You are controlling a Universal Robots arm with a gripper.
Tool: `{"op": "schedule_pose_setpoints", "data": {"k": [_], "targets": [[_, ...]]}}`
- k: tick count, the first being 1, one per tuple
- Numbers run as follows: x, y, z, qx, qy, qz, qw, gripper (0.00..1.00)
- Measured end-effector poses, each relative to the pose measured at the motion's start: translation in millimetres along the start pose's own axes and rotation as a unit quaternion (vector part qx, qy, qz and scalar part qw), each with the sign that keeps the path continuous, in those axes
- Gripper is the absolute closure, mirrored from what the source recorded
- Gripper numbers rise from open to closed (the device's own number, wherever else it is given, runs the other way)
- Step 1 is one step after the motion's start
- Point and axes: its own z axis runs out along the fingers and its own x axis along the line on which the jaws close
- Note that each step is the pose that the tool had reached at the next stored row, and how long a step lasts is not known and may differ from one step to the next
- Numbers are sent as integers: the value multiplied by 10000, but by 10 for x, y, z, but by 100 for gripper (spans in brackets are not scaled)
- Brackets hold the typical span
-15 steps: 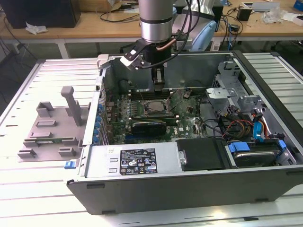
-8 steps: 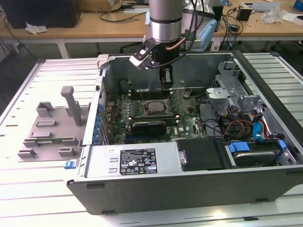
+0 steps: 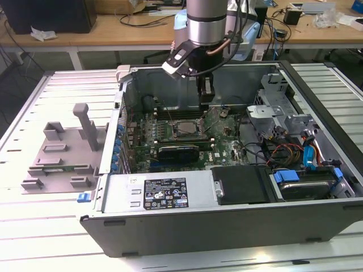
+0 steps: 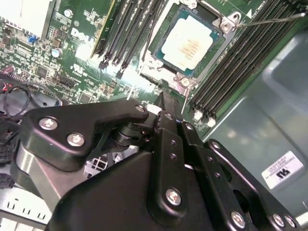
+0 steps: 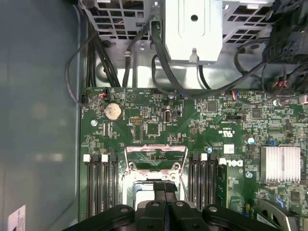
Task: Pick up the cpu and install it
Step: 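Close the cpu cover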
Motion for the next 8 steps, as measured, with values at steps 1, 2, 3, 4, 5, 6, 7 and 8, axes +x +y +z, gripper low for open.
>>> {"op": "schedule_pose_setpoints", "data": {"k": [1, 2, 3, 4, 5, 6, 7, 8], "targets": [[0, 0, -1, -1, 1, 0, 10000, 89], [0, 0, -1, 0, 1, 0, 10000, 89], [0, 0, -1, 0, 0, 0, 10000, 89], [0, 0, -1, -1, -1, 0, 10000, 89], [0, 1, -2, 0, -1, 0, 10000, 89], [0, 5, -1, 0, -2, 0, 10000, 89], [0, 17, -1, 0, -2, 0, 10000, 89], [0, 43, 0, -1, -2, 0, 10000, 89]]}}
